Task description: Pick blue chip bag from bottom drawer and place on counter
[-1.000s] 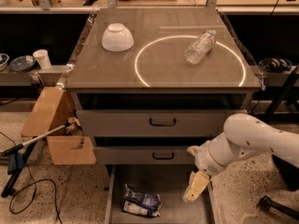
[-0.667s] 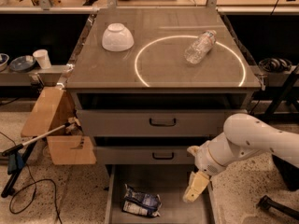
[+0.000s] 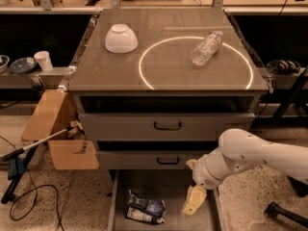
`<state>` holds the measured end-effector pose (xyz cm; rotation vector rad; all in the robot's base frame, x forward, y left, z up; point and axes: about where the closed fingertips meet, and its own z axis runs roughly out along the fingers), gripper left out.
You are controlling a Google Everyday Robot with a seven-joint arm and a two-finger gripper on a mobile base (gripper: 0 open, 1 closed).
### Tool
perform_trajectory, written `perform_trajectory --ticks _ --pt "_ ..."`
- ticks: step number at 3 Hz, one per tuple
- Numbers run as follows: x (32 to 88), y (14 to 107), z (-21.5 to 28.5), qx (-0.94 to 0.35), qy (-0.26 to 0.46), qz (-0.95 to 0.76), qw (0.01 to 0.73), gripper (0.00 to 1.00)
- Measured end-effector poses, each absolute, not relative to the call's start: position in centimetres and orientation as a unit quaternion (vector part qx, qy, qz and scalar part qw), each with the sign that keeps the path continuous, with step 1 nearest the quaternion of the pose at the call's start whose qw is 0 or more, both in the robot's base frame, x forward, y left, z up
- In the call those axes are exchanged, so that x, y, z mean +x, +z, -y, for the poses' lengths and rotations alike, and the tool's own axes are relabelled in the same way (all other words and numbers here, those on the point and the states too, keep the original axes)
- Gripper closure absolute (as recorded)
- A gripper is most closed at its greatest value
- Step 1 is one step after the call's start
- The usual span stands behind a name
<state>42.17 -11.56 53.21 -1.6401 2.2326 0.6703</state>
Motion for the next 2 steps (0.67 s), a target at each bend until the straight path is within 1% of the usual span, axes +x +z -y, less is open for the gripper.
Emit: perform_trajectory --ticks 1,2 --pt "41.77 50.33 10.4 -0.57 0.246 -0.774 0.125 0.0" --pt "41.77 50.33 10.4 -0.57 0.246 -0.774 0.125 0.0"
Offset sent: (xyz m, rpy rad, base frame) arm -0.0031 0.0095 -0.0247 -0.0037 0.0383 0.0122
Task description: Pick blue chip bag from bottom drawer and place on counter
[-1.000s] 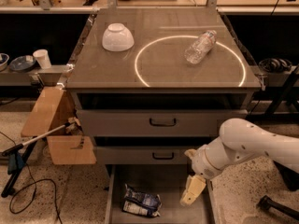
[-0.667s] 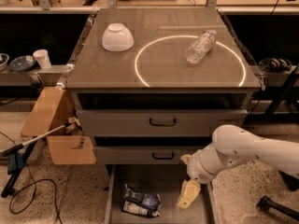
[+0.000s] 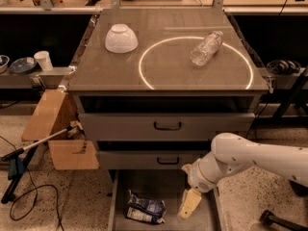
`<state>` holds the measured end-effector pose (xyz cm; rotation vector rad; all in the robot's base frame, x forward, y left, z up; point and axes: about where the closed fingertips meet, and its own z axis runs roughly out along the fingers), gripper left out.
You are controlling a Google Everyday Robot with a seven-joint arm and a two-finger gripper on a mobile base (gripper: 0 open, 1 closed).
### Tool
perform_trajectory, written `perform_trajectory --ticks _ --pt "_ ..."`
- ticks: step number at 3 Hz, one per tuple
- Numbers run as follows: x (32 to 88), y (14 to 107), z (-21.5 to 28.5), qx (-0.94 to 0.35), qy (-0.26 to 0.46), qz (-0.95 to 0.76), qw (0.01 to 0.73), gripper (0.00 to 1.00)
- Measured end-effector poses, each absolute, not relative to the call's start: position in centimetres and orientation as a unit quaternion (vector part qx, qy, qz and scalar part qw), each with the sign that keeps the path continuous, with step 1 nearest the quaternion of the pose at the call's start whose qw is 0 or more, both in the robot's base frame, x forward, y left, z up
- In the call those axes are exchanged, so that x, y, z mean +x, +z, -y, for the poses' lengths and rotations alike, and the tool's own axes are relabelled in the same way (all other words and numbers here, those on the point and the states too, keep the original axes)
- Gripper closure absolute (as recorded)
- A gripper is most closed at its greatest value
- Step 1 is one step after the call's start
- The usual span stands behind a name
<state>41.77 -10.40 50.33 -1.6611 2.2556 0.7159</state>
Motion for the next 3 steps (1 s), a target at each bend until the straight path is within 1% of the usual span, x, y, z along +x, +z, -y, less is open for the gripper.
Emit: perform_trajectory --ticks 1,2,3 --pt "41.7 49.7 10.7 -0.567 0.24 -0.778 0.126 0.0" --pt "41.5 44.2 8.3 -0.588 0.216 -0.764 0.156 0.0" --pt "41.8 43.7 8.1 -0.587 0.217 -0.764 0.155 0.0"
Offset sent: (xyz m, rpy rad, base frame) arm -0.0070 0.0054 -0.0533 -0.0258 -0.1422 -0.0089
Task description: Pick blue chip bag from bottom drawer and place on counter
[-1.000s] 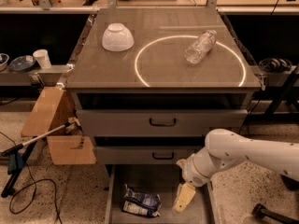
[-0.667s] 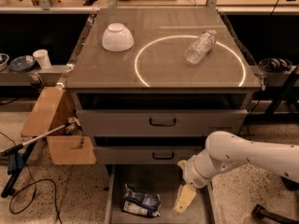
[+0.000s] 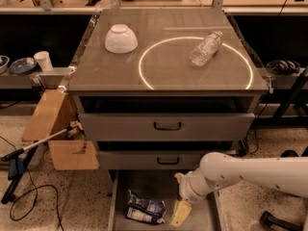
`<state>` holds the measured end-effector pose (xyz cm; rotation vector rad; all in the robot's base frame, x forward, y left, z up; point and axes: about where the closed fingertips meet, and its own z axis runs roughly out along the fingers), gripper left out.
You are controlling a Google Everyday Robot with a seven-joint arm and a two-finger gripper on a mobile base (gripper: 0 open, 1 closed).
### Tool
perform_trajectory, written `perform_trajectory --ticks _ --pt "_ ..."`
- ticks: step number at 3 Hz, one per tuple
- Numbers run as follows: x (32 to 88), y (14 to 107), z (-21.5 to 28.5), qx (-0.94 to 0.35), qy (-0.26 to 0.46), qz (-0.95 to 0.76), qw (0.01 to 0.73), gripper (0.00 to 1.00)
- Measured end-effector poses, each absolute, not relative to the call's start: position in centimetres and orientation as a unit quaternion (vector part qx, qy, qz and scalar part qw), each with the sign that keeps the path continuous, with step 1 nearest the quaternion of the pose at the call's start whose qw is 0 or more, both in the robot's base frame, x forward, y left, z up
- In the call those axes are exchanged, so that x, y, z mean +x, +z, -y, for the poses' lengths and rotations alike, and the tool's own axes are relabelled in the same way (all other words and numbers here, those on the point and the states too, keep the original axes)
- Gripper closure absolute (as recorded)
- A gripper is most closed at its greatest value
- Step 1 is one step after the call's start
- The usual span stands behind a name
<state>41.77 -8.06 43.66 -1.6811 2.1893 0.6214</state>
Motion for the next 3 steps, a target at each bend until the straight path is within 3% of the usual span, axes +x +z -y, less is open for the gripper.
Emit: perform_trajectory --ticks 2,3 --pt "44.7 40.0 6.3 -0.586 0.222 -0.764 0.153 0.0" --pt "48.0 36.0 3.1 -0.583 0.247 -0.76 0.147 0.0"
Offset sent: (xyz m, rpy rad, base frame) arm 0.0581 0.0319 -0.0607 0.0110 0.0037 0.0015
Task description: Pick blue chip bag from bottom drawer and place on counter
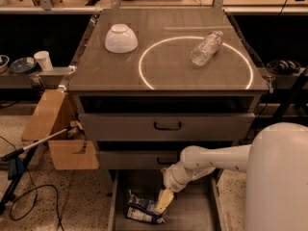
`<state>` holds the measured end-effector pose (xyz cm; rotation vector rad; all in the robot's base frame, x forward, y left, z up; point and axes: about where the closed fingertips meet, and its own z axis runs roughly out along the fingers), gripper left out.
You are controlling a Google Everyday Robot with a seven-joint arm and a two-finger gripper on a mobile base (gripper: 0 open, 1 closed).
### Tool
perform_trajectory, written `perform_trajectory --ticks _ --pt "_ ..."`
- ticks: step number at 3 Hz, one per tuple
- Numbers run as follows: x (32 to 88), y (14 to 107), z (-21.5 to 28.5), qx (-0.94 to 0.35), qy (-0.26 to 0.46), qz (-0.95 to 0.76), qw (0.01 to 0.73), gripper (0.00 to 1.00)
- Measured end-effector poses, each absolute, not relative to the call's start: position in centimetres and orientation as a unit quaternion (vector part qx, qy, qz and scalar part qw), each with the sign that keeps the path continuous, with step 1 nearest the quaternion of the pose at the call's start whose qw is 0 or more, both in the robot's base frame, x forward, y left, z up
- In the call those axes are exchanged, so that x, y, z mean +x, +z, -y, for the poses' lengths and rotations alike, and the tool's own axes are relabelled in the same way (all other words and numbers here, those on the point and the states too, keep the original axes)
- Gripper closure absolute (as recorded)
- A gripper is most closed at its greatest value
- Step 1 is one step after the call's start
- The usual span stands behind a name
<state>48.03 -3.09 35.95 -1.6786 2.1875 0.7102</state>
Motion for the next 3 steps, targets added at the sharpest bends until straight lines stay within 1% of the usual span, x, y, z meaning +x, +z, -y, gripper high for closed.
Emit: perform_trajectory --ticks 1,3 --pt "48.0 35.9 3.1 -0.583 0.247 -0.76 0.147 0.0" --pt "50.0 31.8 0.4 -0.592 0.236 -0.757 0.148 0.0"
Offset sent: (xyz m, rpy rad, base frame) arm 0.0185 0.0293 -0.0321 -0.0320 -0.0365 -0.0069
